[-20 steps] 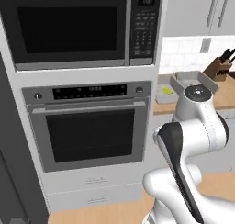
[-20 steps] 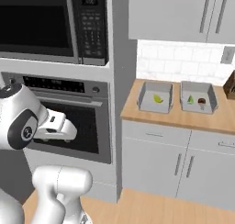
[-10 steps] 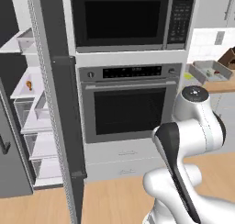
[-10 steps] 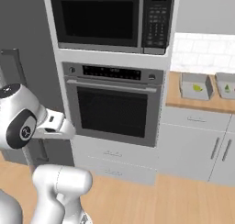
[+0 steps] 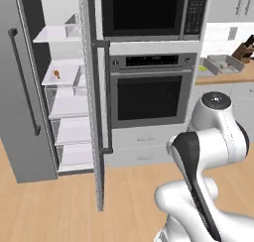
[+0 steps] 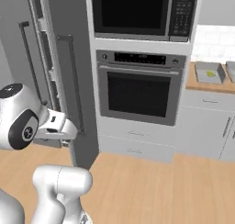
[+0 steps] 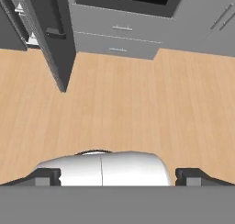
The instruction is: Place one lemon wedge and one chicken drumstick in each tupperware on the nearby counter, to pack two identical lunches.
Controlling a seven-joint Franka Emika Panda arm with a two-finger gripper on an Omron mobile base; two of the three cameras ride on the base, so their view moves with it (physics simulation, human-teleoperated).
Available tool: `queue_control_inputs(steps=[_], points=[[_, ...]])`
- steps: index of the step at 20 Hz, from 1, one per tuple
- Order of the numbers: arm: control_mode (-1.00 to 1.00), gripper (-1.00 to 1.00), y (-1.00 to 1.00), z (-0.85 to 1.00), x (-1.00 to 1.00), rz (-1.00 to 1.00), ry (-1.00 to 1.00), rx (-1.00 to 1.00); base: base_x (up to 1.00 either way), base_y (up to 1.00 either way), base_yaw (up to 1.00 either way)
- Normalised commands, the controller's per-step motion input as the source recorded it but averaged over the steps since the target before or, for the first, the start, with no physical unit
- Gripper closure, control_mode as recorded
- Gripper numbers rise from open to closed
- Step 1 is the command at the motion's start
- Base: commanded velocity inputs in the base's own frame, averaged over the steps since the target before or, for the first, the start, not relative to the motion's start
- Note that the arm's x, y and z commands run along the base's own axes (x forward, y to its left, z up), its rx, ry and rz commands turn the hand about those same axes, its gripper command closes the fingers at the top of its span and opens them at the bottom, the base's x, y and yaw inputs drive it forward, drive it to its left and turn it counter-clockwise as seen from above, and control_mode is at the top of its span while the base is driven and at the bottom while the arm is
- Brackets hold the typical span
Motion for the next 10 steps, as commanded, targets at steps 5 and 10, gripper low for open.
queue_control_inputs(steps=[5, 10], points=[[1.00, -1.00, 0.00, 0.00, 0.00, 0.00, 0.00, 0.00, 0.02, 1.00, 0.00], [1.00, -1.00, 0.00, 0.00, 0.00, 0.00, 0.00, 0.00, 0.27, 1.00, -0.02]])
